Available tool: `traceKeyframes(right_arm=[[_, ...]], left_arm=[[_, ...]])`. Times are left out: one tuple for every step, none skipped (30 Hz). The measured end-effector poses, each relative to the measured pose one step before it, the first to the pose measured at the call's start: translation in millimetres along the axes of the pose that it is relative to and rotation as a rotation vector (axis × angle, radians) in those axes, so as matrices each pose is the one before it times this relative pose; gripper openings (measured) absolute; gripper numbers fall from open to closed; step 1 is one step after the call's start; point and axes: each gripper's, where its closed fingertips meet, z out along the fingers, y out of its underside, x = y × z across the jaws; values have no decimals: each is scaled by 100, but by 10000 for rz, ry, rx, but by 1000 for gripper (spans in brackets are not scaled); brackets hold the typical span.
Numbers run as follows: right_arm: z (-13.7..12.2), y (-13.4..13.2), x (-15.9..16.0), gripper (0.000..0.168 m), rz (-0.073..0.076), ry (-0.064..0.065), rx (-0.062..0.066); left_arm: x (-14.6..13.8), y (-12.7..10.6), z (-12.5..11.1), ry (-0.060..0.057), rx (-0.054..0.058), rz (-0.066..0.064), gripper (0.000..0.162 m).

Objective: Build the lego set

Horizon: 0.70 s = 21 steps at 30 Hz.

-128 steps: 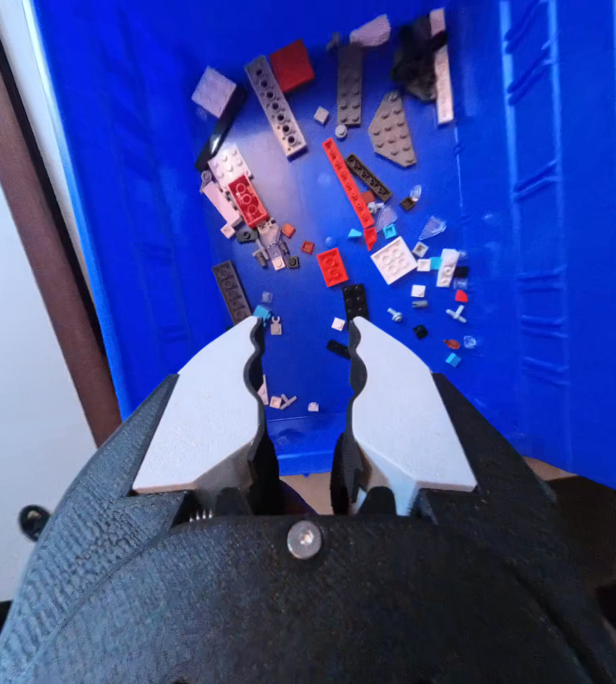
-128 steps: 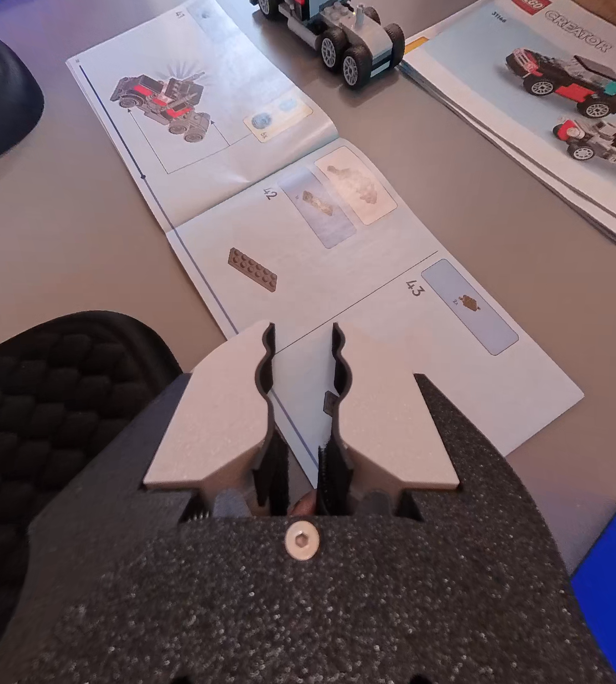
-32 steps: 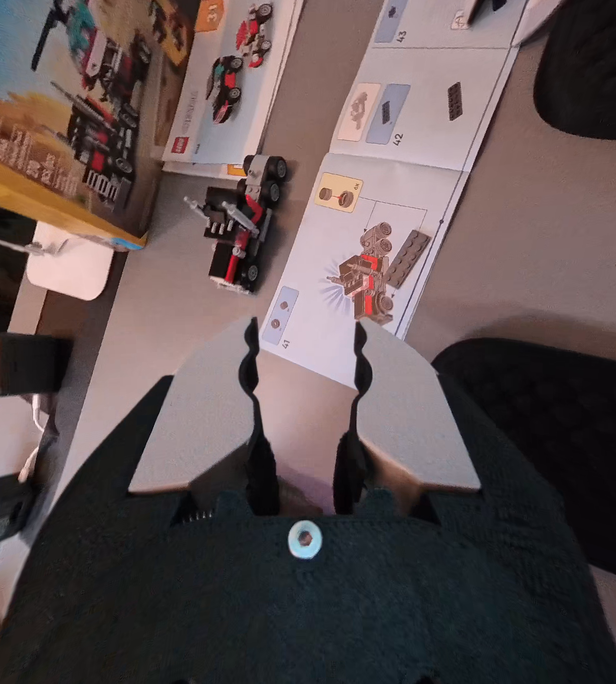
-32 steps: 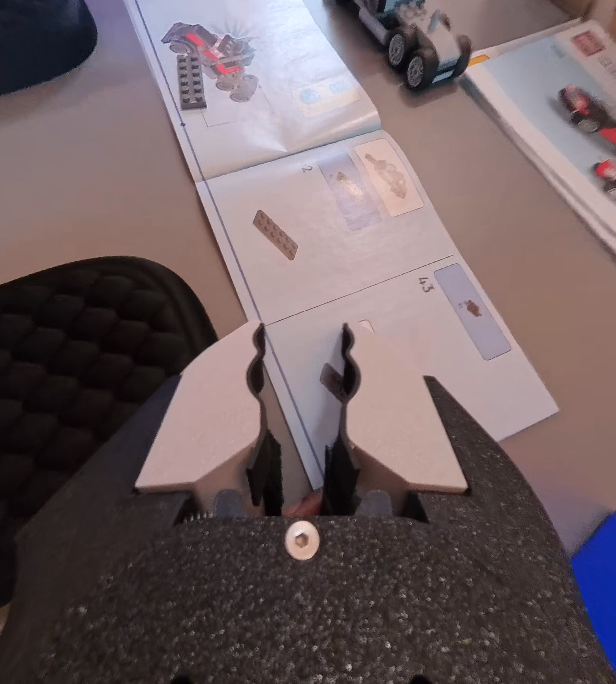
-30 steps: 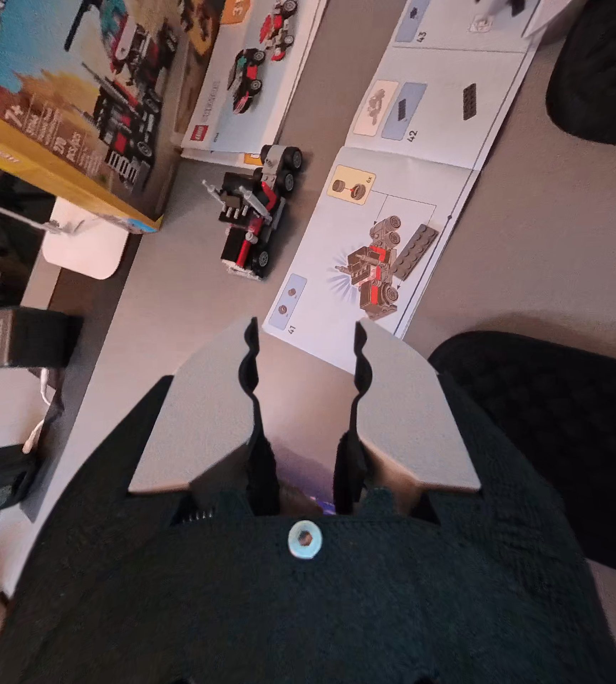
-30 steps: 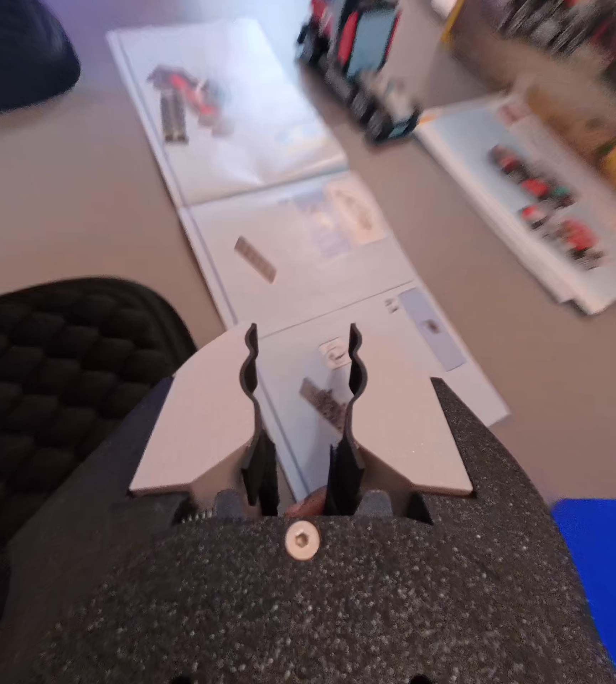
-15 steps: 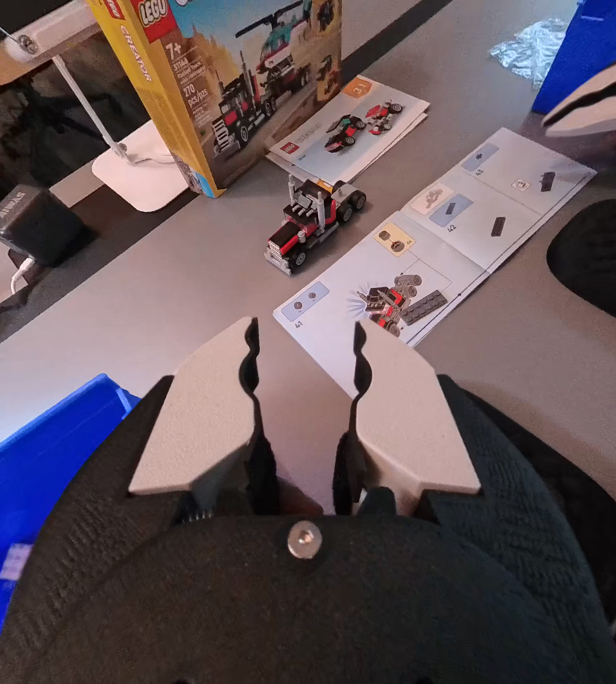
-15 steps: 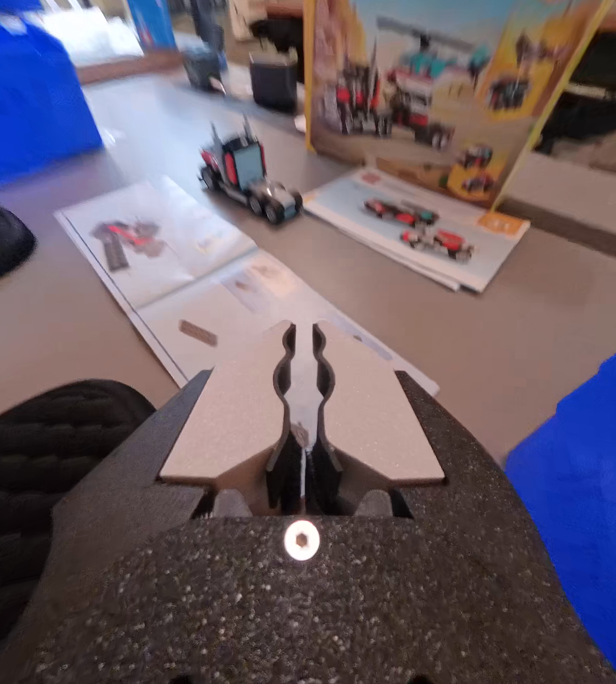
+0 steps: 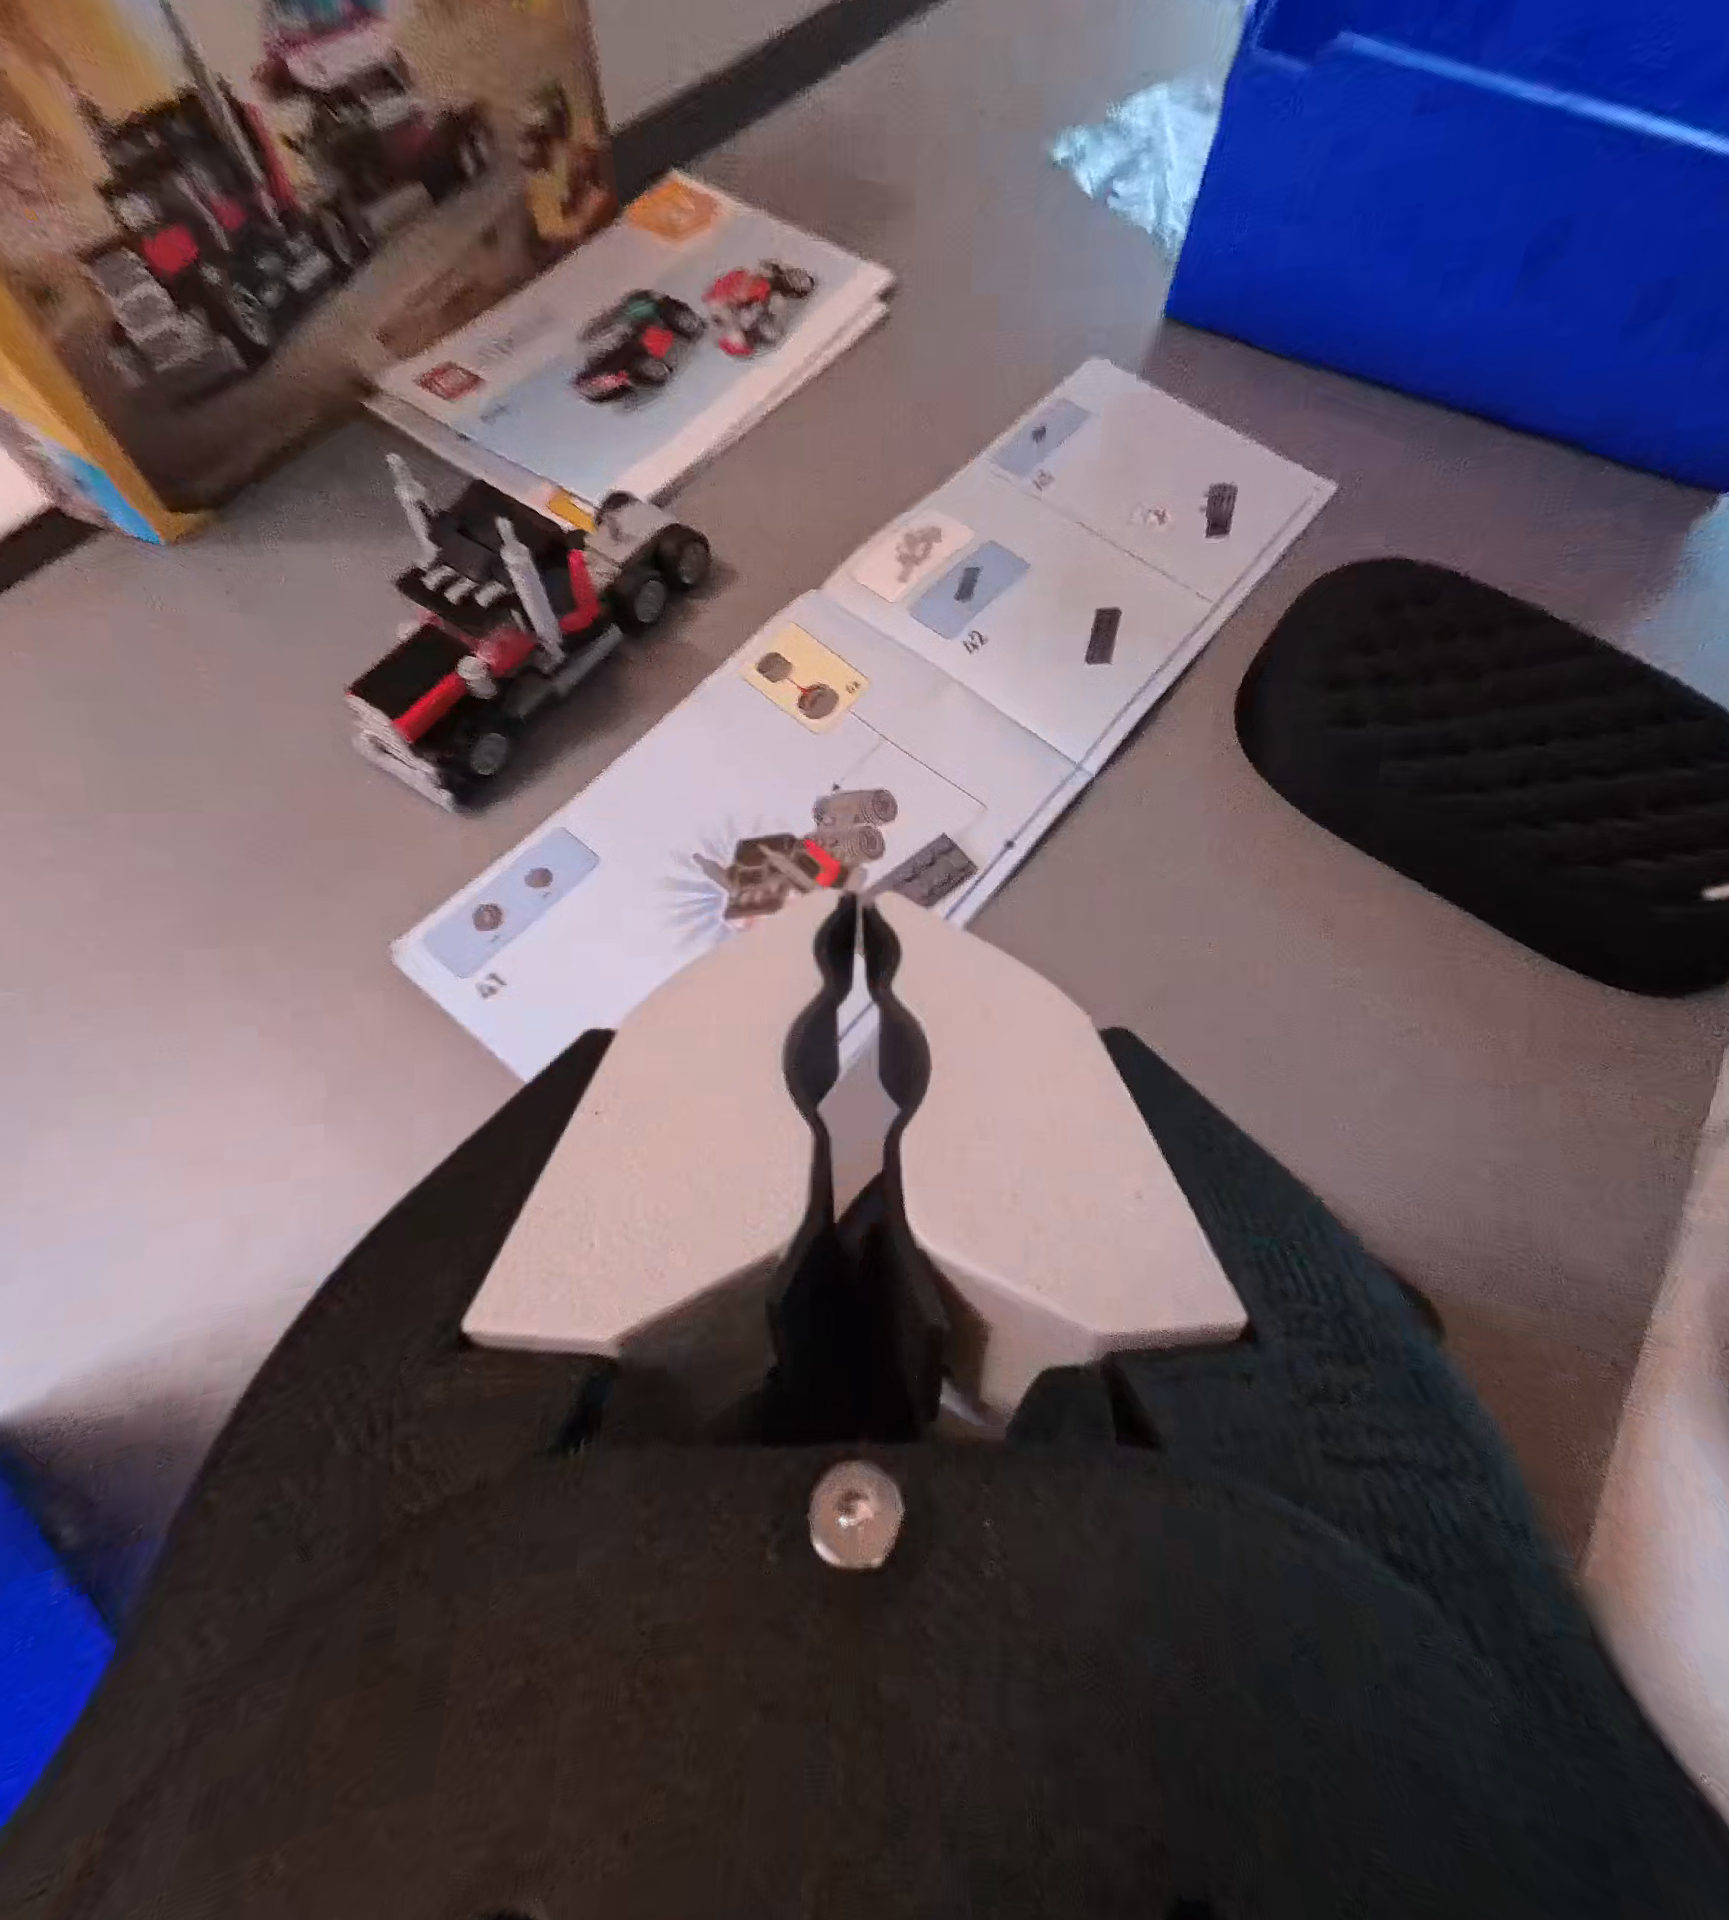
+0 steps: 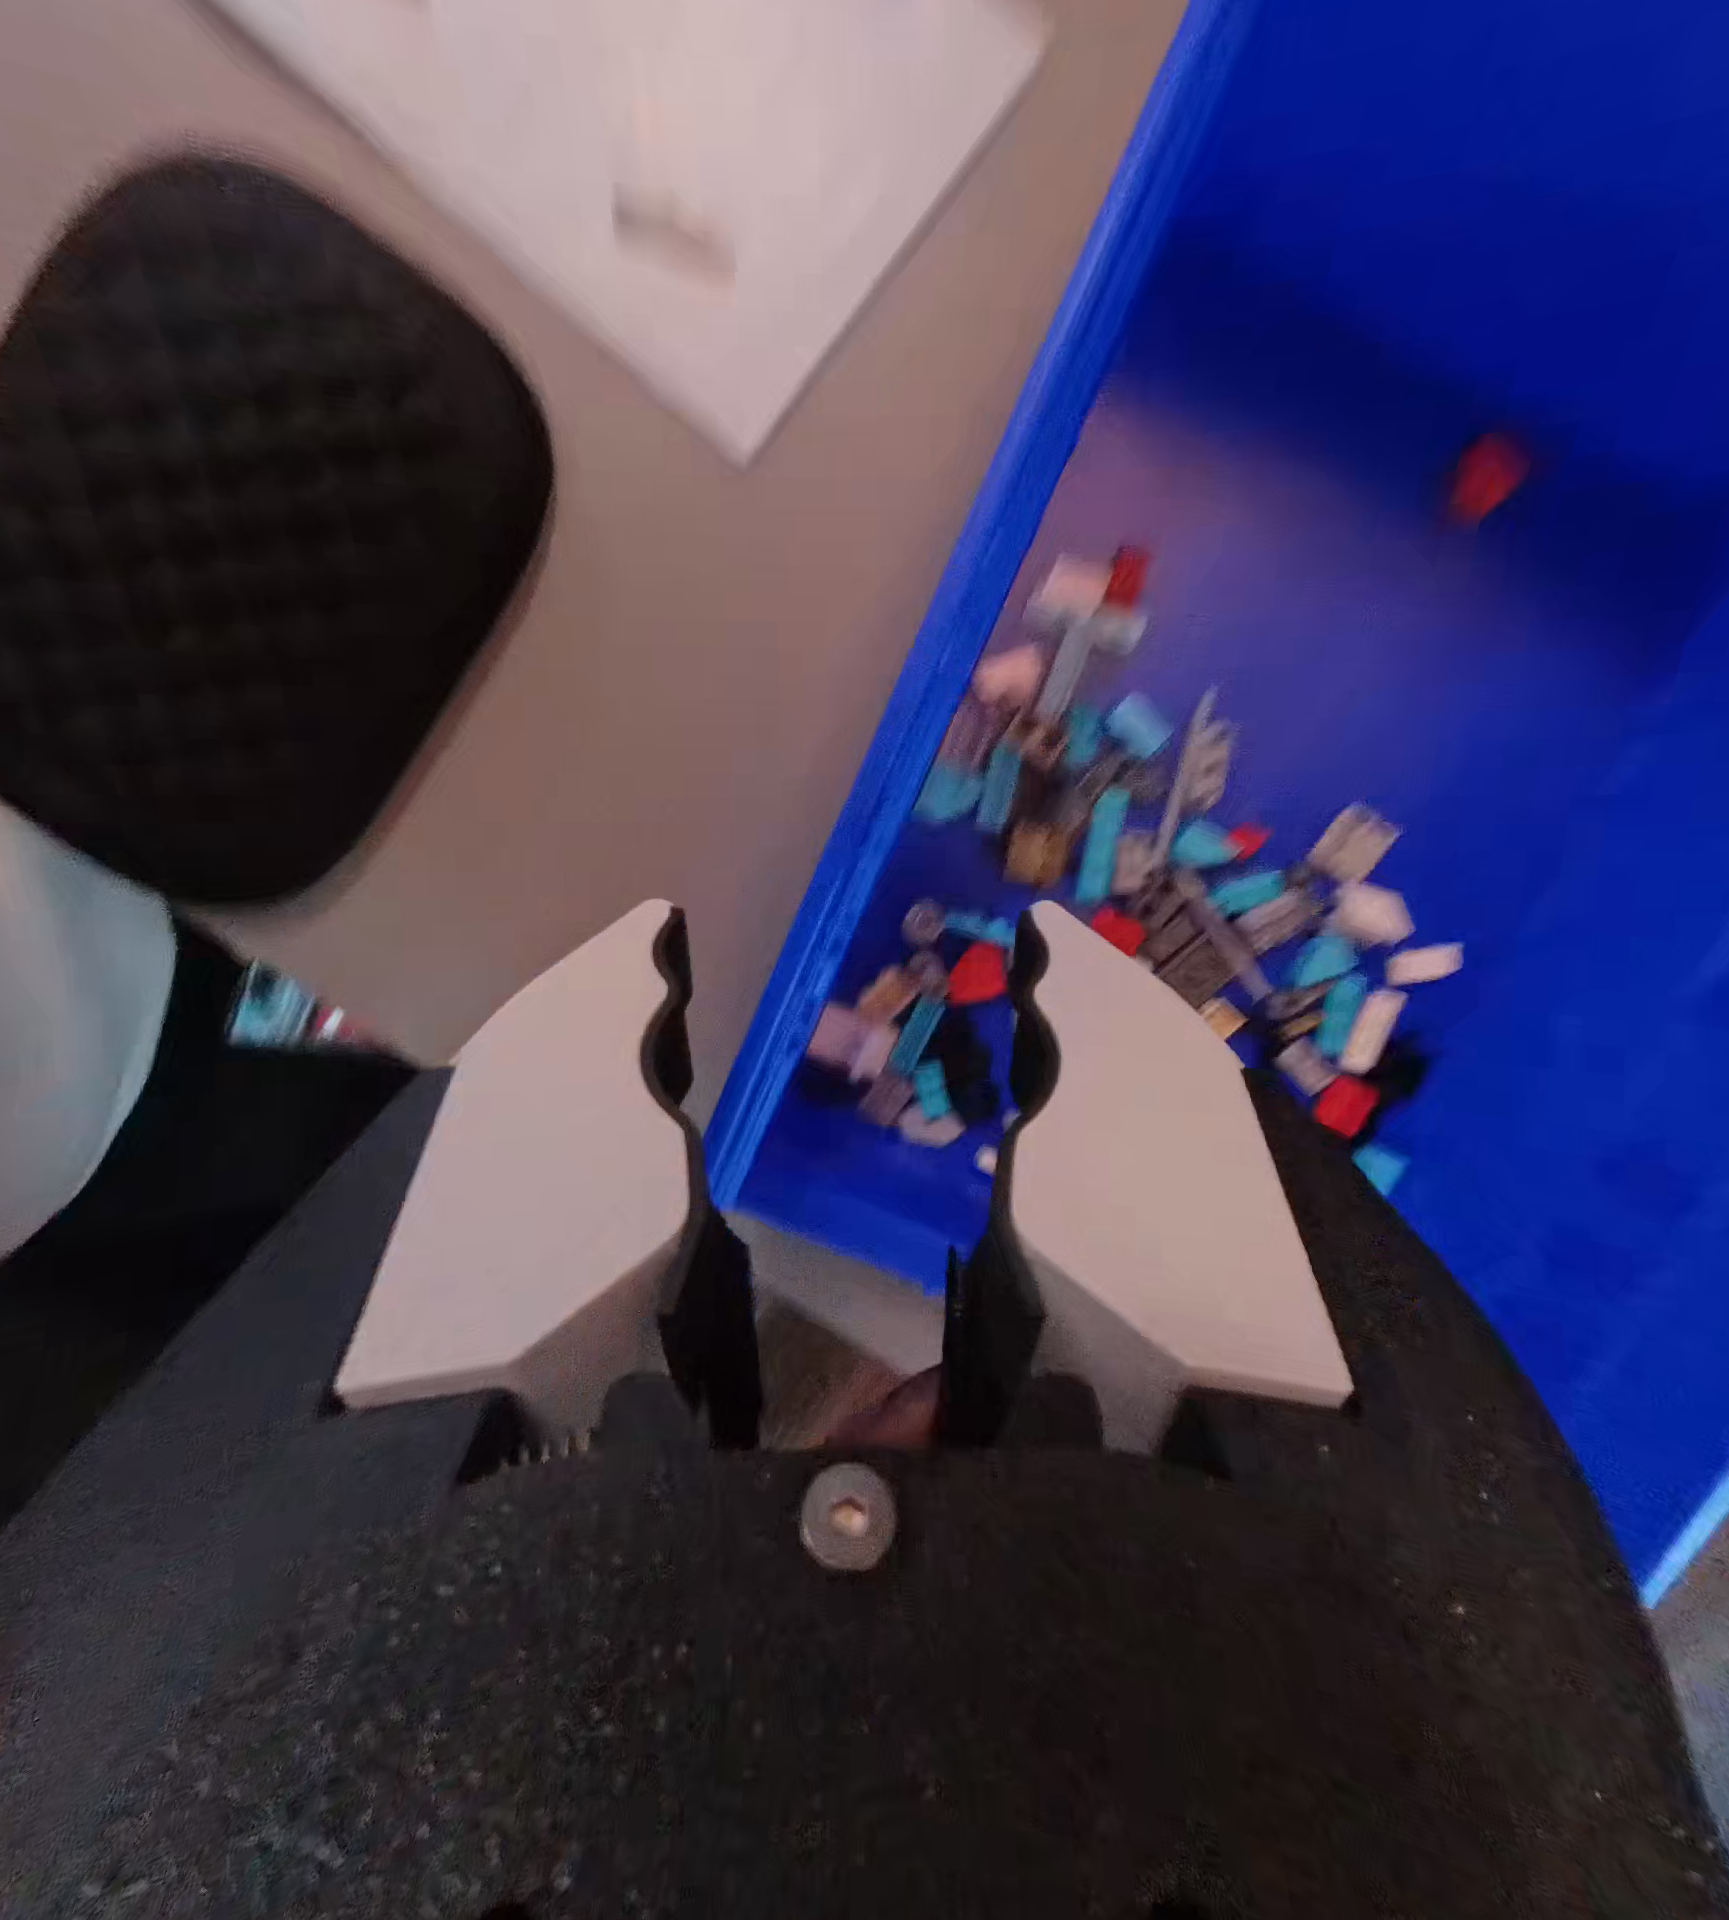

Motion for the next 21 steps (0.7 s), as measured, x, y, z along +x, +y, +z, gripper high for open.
traceKeyframes(right_arm=[[677,1163,-299,58,24,-269,-562],[747,818,-212,57,-114,-90,-441],[683,463,-253,55,-182,-38,-323],[590,1,-401,51,-237,-79,-81],[449,-407,-552,47,-221,-167,148],[297,-468,-236,45,-108,25,196],[118,-291,211,38,-75,274,120],[78,-342,-126,38,-9,9,177],[65,-223,-168,39,31,-57,116],[42,-143,-91,39,22,-5,88],[18,-43,-20,39,6,47,48],[-2,11,3,39,26,62,47],[24,-25,6,39,104,38,65],[21,-67,-30,39,196,14,84],[25,-156,-116,38,202,-27,104],[83,-240,-256,39,140,-94,108],[124,-301,-397,41,88,-152,111],[143,-348,-436,44,14,-167,113],[150,-355,-390,47,4,-133,91],[140,-299,-265,48,21,-71,32],[135,-259,-184,50,-9,-10,4]], left_arm=[[172,579,1022,125,-400,38,5],[-343,371,1119,-231,-302,207,14],[-467,249,1174,-292,-268,359,22],[-585,200,1184,-330,-304,372,26],[-539,179,1176,-300,-334,327,31],[-140,121,1047,-46,-307,226,36],[162,62,939,164,-254,37,40],[255,53,868,254,-227,-54,42],[216,226,723,227,-264,-38,43],[23,386,582,72,-284,-17,43],[-85,492,447,-41,-280,18,43],[-26,599,323,-39,-281,73,43],[39,366,167,-17,-90,37,43],[108,72,-40,34,127,-57,43],[54,232,-92,-2,-4,-50,42],[-44,249,-136,-72,-21,-52,43],[56,196,-162,-19,26,-30,42],[137,226,-169,42,4,-19,42],[132,247,-173,61,-25,-41,42],[116,261,-162,77,-45,-47,42],[87,258,-164,94,-57,-53,42]])
